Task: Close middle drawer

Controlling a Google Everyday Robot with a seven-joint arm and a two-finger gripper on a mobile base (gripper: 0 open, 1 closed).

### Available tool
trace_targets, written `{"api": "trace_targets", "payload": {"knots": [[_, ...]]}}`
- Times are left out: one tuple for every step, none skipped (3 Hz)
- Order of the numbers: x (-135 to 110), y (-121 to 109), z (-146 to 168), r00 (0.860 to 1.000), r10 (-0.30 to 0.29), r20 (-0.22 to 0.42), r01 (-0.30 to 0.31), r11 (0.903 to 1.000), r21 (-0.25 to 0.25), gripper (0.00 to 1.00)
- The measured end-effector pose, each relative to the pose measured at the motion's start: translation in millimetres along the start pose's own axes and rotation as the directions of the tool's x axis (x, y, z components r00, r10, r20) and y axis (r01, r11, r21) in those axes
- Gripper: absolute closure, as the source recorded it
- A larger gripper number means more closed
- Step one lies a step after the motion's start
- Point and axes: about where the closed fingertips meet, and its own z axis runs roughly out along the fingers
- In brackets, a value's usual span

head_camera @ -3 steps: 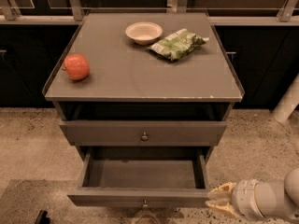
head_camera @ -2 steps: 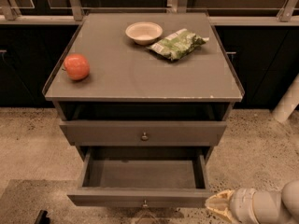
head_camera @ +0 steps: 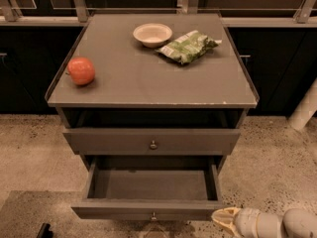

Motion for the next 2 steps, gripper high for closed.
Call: {"api": "trace_targets", "payload": {"knots": [[41.2, -3.7, 54.9, 0.996, 0.085, 0.039, -0.083, 0.9944, -0.065, 1.0], [72.7, -9.0, 101.6, 0.985, 0.156, 0.071, -0.148, 0.984, -0.098, 1.0]]}}
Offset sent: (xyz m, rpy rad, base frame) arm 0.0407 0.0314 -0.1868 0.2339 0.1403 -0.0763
